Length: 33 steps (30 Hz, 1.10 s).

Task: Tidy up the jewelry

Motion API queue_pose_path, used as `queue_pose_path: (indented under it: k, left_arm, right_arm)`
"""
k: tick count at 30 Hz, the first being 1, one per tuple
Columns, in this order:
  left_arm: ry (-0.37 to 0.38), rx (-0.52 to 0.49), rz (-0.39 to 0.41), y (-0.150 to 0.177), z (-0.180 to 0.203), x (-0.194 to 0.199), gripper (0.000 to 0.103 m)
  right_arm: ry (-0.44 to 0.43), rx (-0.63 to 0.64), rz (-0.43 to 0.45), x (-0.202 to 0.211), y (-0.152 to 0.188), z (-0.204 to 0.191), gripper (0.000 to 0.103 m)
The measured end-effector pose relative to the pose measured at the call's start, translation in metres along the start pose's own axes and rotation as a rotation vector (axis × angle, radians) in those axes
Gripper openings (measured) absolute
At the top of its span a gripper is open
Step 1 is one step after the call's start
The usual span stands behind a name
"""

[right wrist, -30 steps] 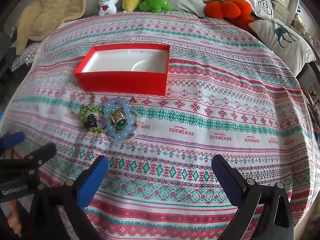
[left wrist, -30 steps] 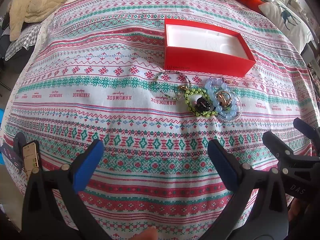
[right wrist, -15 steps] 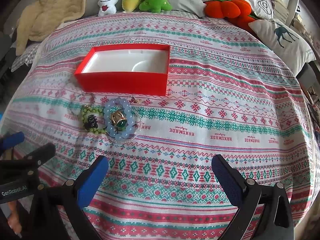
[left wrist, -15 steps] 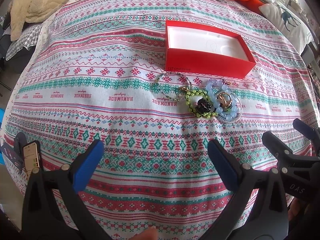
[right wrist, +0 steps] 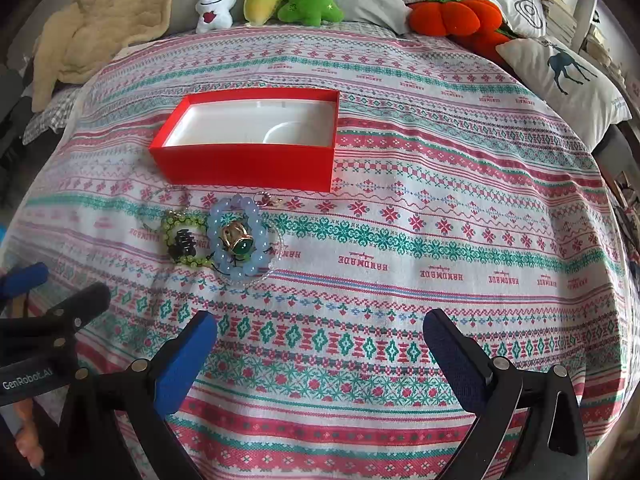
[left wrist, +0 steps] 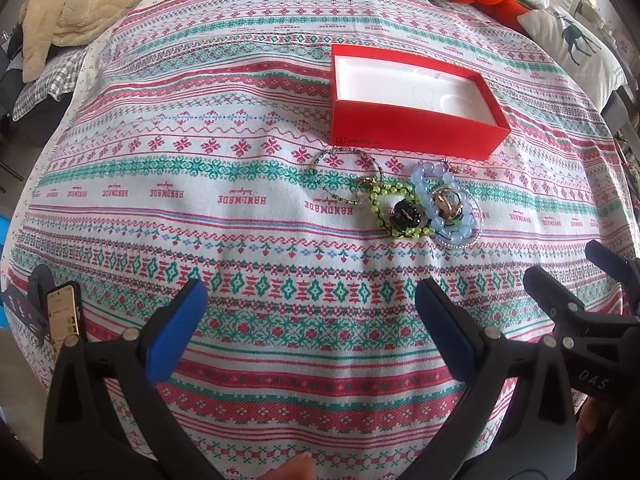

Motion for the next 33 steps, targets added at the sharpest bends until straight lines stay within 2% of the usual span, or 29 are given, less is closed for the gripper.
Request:
queue_pose_path:
  k: [33]
  left_arm:
    - [0.012, 0.01, 0.006, 0.0008, -0.0013, -0.0037, 0.103]
  right_arm:
    - [0.005, 0.01, 0.007, 0.002, -0.0009, -0.0012, 0.103]
Point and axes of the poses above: each gripper's, at about its wrist camera, not at the fingertips, and x roughly against the way its jaws point, z to its right, y to its underside, the point moved 4 cm from there along -x, roughly the way its jaws point, and after that the axes turned 11 degrees about -y, right-handed, at the moved point
